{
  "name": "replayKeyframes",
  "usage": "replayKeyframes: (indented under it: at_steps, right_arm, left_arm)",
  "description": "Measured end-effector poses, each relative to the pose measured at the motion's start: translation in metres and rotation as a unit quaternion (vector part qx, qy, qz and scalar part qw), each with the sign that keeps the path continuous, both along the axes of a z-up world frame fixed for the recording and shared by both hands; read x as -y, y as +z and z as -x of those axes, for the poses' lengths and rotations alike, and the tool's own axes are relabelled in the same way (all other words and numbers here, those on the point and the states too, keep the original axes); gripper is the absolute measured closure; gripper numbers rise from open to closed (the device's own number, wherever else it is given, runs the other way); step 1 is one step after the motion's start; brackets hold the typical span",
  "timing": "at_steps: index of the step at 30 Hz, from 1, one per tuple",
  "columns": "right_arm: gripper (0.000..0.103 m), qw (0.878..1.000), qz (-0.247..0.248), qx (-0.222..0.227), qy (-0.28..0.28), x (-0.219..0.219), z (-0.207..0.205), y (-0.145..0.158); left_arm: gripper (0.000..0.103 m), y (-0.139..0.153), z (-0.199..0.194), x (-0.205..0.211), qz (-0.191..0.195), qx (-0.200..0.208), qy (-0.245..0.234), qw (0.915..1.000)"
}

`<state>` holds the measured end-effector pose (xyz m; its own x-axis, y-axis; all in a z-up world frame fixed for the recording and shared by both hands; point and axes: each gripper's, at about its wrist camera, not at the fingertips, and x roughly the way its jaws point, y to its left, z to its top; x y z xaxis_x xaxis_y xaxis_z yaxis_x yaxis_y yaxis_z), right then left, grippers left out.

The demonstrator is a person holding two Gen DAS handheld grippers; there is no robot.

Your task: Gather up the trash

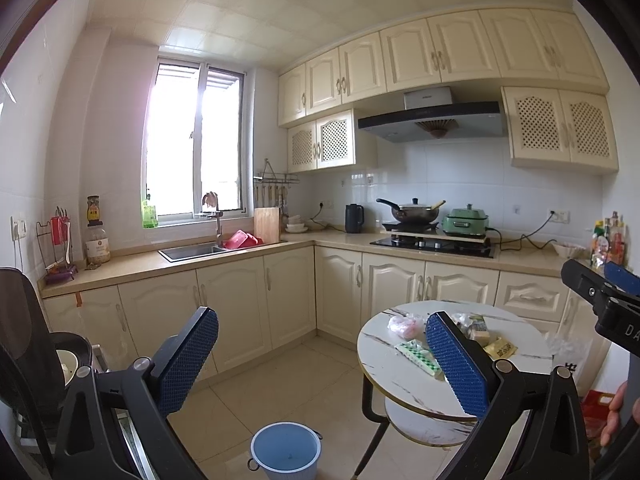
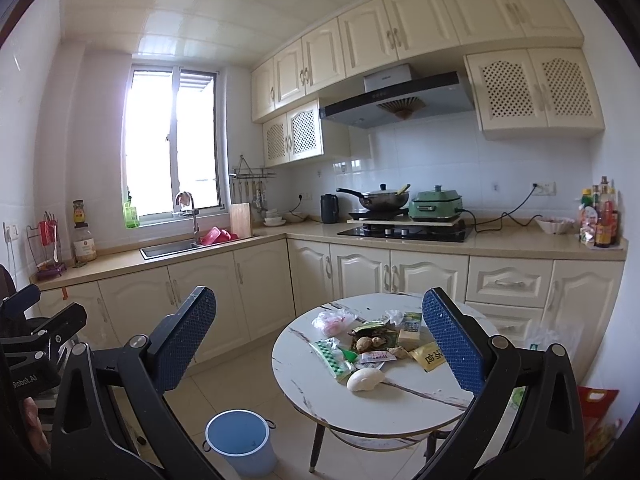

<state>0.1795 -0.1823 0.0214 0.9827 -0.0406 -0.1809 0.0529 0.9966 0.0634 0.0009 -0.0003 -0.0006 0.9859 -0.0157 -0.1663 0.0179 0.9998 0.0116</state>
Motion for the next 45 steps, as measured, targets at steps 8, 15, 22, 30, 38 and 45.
replayKeyframes:
  at_steps: [8, 15, 22, 30, 38, 45]
  right_arm:
    - [0.000, 1.000, -0.005, -0.011, -0.026, 0.025, -0.019, -0.011]
    - [0.000, 0.996, -0.016, -0.045, -0.078, 0.077, -0.049, -0.044]
    - [0.000, 0.987, -0.041, -0.125, -0.097, 0.134, -0.094, -0.107]
    - [0.000, 0.970, -0.052, -0.205, -0.119, 0.189, -0.143, -0.171]
    - [0.000, 0.955, -0.071, -0.261, -0.124, 0.230, -0.182, -0.212]
    - [0.000, 0.948, -0.082, -0.288, -0.112, 0.245, -0.214, -0.233]
  left_arm:
    - [0.001, -0.016, -0.039, 0.011, -0.009, -0.014, -0.009, 0.9998]
    - [0.001, -0.041, -0.109, 0.034, -0.011, -0.063, -0.029, 0.9975]
    - [0.001, -0.073, -0.197, 0.077, -0.028, -0.134, -0.073, 0.9879]
    - [0.001, -0.114, -0.319, 0.152, -0.066, -0.218, -0.170, 0.9588]
    - [0.009, -0.165, -0.426, 0.214, -0.094, -0.269, -0.210, 0.9352]
    - [0.033, -0.184, -0.526, 0.240, -0.088, -0.320, -0.230, 0.9148]
